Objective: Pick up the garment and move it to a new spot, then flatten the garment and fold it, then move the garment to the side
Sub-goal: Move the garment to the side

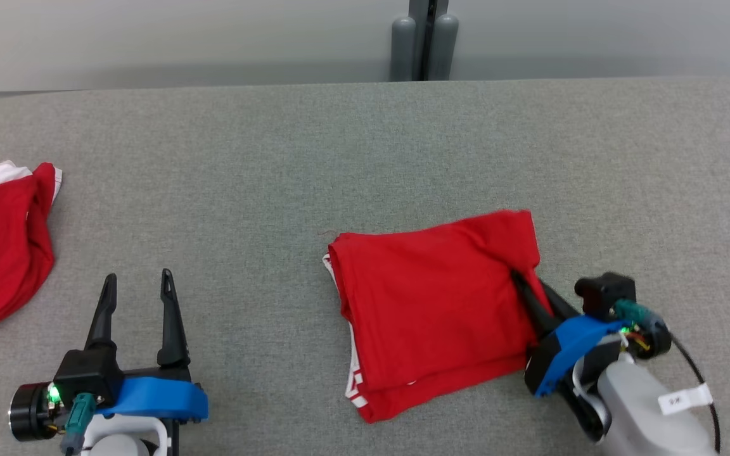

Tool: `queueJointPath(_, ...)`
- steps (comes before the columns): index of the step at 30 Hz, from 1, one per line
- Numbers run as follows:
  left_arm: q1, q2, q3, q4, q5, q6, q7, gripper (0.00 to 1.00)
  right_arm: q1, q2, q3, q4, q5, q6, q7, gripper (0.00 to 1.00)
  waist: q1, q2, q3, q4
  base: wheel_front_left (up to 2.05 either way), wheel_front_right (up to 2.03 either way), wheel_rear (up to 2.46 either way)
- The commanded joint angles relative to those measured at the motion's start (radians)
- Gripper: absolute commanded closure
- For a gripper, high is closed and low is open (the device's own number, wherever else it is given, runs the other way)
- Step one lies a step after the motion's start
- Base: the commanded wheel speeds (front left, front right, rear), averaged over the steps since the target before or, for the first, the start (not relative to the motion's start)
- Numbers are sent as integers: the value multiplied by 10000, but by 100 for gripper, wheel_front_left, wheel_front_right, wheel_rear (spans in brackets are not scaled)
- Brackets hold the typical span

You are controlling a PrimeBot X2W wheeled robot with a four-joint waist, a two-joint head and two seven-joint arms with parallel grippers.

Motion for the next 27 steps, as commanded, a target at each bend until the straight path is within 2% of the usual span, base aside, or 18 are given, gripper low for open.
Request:
queueJointPath(1, -229, 11, -6, -173, 26, 9, -22, 0, -690, -296, 41, -66, 11, 1, -210, 100, 0, -1, 121, -50, 0, 0, 0)
queueJointPath(5, -393, 19, -21, -321, 75, -11, -22, 0, -1493, -778, 232, -72, -137, 1, -304, 100, 0, -1, 401, -108, 0, 0, 0)
queueJointPath(12, -992, 119, -174, -936, 279, -25, -22, 0, -3572, -2303, 420, -34, 32, 1, -200, 100, 0, -1, 1462, -390, 0, 0, 0)
queueJointPath(18, -1402, 298, -208, -1858, 566, 112, -21, 0, -5077, -3550, 486, 82, 408, 0, -134, 100, 0, -1, 2599, -1159, 0, 0, 0)
queueJointPath(27, -1599, 942, -87, -3809, 1023, 288, 516, 0, -6641, -4514, 498, 610, 1179, 1, -191, 100, 0, -1, 4021, -2621, 0, 0, 0)
